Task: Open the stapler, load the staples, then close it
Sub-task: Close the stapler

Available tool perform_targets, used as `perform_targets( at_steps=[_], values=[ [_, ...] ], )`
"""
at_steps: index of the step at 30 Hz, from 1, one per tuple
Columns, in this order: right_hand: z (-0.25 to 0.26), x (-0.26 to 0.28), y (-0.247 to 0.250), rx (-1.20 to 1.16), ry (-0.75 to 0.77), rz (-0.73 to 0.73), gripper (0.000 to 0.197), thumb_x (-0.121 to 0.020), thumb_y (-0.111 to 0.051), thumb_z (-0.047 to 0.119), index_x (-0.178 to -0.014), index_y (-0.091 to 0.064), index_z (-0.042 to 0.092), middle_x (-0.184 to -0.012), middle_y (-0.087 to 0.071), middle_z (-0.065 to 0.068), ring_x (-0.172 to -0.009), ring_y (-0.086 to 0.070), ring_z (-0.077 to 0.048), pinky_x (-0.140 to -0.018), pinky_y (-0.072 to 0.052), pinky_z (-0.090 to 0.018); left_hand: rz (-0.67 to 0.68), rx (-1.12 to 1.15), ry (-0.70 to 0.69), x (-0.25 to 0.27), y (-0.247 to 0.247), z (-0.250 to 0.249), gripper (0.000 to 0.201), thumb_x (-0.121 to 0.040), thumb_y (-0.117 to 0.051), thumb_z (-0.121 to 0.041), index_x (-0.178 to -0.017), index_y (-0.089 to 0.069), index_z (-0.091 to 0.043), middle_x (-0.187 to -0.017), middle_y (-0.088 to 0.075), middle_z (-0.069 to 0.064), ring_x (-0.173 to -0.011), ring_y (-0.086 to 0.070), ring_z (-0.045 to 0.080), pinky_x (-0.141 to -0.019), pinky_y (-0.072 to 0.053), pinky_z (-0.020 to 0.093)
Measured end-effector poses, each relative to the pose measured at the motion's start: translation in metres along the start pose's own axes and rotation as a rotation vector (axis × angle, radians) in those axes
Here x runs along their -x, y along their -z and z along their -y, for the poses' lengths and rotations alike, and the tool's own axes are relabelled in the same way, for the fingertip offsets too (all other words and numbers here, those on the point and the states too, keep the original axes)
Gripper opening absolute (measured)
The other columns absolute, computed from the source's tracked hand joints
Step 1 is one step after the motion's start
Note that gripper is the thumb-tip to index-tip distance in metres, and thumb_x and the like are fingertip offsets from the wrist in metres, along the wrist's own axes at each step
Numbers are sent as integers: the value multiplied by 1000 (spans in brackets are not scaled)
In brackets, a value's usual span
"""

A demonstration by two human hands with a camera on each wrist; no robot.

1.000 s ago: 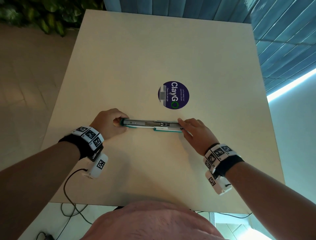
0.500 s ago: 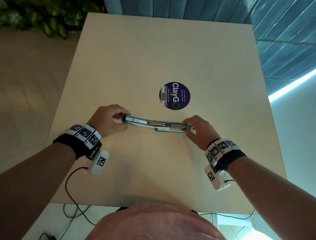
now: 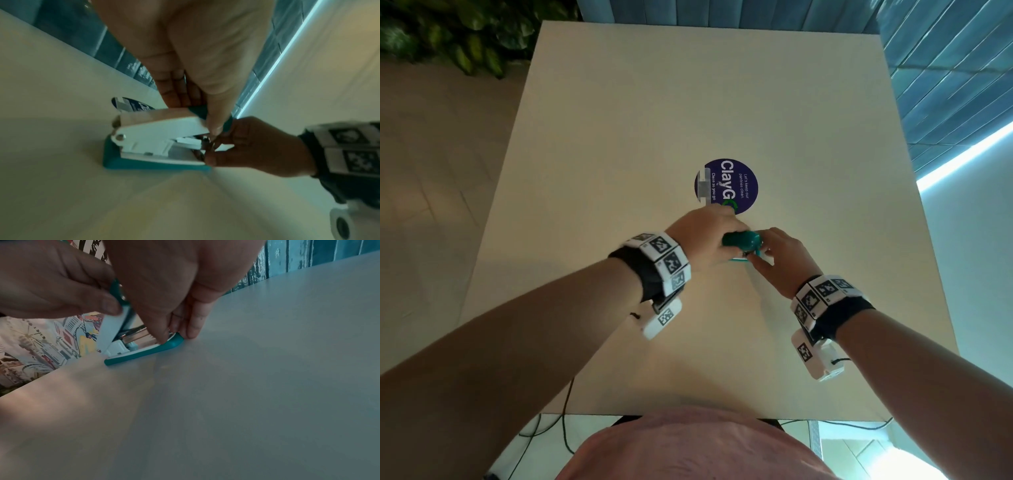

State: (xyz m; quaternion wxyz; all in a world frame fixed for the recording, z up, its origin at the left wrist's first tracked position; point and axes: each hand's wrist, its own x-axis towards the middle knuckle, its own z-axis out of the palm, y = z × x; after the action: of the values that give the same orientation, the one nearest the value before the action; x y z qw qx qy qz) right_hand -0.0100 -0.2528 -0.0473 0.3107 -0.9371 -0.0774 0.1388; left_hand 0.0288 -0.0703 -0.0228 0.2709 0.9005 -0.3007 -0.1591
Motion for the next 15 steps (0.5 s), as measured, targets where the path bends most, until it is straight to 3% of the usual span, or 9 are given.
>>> perform_targets(
  at_steps=[4,11,15],
  values=[
    [-1,1,-1,-28,-11,-15,33,-84,-61,15,-116,-54,14,-105,-62,-10,-89,-61,-24,-84,-54,-45,84,-56,3,-11,-11,3,35,-80,-64,-27,-114,-63,-18,-88,-52,1,-93,-53,24,-70,-35,31],
    [-4,1,-1,-4,9,2,34,-84,-61,16,-117,-53,14,-106,-60,-9,-90,-60,-24,-84,-53,-43,108,-135,-3,-14,-17,1,37,-84,-60,-27,-117,-59,-13,-98,-59,11,-98,-52,28,-74,-45,40],
    [-6,0,0,-1,14,19,35,-84,-61,17,-117,-52,14,-105,-60,-9,-89,-59,-23,-83,-53,-44,38,-45,1,-5,-20,4,44,-82,-64,-25,-124,-55,-15,-107,-60,9,-103,-52,26,-83,-48,41]
  ],
)
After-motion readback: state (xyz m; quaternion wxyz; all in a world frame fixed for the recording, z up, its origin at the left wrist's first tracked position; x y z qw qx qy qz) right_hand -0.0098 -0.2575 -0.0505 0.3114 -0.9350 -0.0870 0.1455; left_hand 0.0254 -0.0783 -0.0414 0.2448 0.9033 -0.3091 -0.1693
